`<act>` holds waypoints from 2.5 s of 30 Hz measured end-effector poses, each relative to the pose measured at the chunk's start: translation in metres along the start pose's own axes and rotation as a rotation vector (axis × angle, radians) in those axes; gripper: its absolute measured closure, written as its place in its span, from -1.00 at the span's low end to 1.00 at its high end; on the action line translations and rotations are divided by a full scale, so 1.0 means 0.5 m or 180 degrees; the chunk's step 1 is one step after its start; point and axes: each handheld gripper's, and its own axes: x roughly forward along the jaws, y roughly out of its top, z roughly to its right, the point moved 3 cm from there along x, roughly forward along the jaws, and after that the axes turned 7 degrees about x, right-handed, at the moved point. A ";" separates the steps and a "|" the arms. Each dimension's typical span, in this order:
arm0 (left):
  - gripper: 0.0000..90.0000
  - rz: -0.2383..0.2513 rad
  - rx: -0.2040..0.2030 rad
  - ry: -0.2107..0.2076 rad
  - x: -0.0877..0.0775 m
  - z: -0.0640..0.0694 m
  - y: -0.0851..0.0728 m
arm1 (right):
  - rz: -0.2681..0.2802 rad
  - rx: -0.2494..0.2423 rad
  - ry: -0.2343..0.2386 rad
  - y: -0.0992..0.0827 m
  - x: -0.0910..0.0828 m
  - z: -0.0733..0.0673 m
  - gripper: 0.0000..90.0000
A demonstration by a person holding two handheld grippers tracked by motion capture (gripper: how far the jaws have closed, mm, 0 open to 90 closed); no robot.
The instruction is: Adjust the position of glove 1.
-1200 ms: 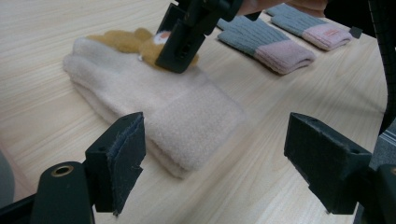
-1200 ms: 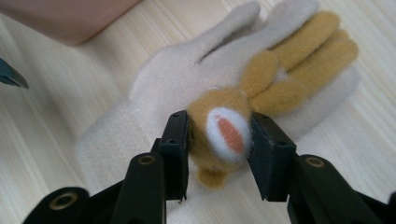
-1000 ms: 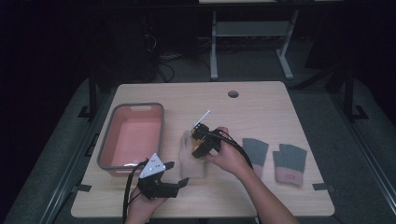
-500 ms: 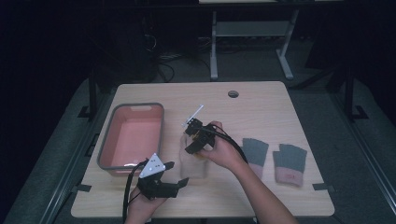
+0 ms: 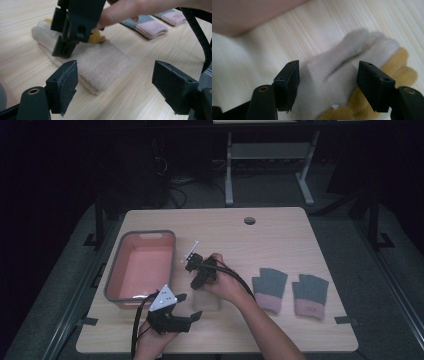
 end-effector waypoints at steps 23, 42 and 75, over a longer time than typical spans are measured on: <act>-0.49 -0.0151 -0.0173 -0.0097 0.041 0.015 0.027 | -0.0049 0.0191 0.0065 -0.073 -0.029 0.047 -0.23; -0.31 -0.0742 -0.0846 -0.0202 0.122 -0.028 0.041 | 0.0632 0.1328 0.0557 -0.225 -0.130 0.080 -0.26; 0.20 -0.1067 -0.1251 -0.0388 0.172 -0.050 0.022 | 0.0706 0.2554 0.1228 -0.281 -0.041 0.065 0.38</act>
